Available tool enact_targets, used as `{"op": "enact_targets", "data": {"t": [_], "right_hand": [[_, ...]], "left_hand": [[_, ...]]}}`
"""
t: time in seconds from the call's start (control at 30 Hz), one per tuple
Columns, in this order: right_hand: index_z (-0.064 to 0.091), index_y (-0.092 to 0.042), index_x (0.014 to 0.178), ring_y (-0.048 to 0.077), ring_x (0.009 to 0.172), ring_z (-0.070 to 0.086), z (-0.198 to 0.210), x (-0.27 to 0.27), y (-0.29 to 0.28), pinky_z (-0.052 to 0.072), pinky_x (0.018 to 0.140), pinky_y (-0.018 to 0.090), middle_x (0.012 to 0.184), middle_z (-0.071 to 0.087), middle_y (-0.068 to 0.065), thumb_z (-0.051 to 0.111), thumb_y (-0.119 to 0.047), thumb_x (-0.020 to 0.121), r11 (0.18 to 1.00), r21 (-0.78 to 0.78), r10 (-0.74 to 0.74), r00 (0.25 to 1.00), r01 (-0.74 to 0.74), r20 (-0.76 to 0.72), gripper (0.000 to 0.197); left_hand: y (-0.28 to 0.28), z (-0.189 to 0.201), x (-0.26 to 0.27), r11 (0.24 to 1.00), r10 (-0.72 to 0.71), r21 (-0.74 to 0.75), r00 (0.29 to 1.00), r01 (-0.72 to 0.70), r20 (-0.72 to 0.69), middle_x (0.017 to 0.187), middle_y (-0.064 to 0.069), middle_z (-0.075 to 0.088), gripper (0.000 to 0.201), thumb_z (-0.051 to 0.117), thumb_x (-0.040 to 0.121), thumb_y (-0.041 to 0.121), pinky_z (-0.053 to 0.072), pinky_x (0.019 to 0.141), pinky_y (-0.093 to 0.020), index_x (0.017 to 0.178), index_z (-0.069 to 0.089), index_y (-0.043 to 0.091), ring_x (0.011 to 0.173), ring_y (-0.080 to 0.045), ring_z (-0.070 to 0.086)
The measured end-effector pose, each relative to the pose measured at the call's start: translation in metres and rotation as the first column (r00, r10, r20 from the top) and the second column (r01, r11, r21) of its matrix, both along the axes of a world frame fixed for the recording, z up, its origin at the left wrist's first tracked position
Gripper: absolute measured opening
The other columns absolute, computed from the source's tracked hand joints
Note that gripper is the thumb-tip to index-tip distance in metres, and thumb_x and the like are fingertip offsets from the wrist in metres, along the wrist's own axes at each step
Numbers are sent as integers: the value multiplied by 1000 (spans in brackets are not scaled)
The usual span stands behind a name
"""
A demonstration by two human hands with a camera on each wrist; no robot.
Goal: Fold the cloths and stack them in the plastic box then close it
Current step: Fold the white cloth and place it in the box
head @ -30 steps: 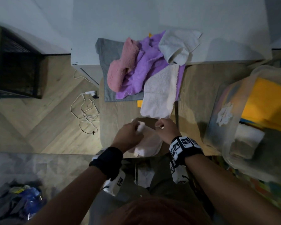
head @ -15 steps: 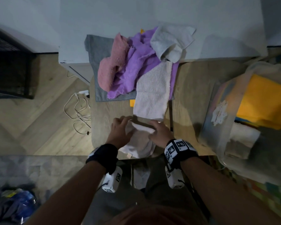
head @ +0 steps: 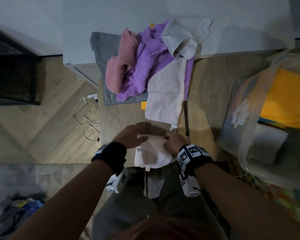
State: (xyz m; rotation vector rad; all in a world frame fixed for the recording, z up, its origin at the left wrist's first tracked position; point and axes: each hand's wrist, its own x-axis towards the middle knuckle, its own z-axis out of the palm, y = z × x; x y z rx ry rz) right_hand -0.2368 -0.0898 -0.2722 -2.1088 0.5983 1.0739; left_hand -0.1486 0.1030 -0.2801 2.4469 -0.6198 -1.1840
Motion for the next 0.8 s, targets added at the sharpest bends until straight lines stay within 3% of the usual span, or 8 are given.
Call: {"op": "enact_targets", "data": {"t": [0.1,0.2,0.33,0.47,0.57,0.67,0.73,0.8], "right_hand": [[48,-20,131,33,111,57,-5,-4,1,50,87,38,129,54,13,63,-15,81,996,-53,-65,995,69,76,52],[46,-29,135,36,124,39,-6,-3,6,44,98,42,143,33,9,71,-31,78,995,-102,34,993,-22,110,63],[60,-36,112,26,118,42,8,7,12,43,96,42,125,45,-2,69,-46,72,984,-164,108,954,-64,280,42],[55,-20,84,20,77,60,50,26,1,50,72,36,76,60,-2,59,-44,63,985,131,-154,926,115,345,31],[55,-14,87,23,79,62,86,37,-21,48,66,37,81,63,8,54,-40,66,896,296,-422,841,330,339,33],[61,-19,90,22,83,63,125,47,-54,49,73,36,86,68,2,54,-34,67,793,357,-605,709,494,363,28],[53,-18,75,18,67,53,152,51,-75,40,61,31,69,57,-2,53,-28,64,735,383,-677,637,560,368,14],[45,-15,71,16,61,42,175,49,-96,31,56,28,65,45,-1,55,-24,66,721,360,-693,597,593,404,14]], "left_hand": [[-1,1,-8,983,181,-11,982,-182,-55,120,-10,64,41,63,92,29,41,81,-23,129,56,16,111,-29,59],[-5,3,-15,965,254,-42,964,-258,-71,86,-8,56,20,66,88,20,31,60,-27,90,48,11,79,-28,53],[-18,24,-7,962,204,-174,976,-213,-71,77,3,56,25,70,78,11,36,61,-26,81,46,17,72,-17,52],[-43,75,19,922,179,-349,984,-167,3,74,3,64,31,76,71,12,43,63,-27,92,54,17,66,-15,57],[-69,113,40,897,175,-423,982,-130,69,61,2,58,32,78,77,22,39,56,-23,98,54,19,53,-8,49],[-101,145,56,961,90,-271,989,-54,120,63,9,54,31,64,87,53,35,56,-11,86,53,24,58,2,50],[-120,154,63,965,21,-260,1000,-22,-7,71,11,60,34,60,88,57,48,67,-19,78,52,25,68,2,56],[-139,163,67,940,26,-337,993,-62,-111,83,7,69,33,64,83,57,57,78,-40,87,57,25,78,-10,67]]}}
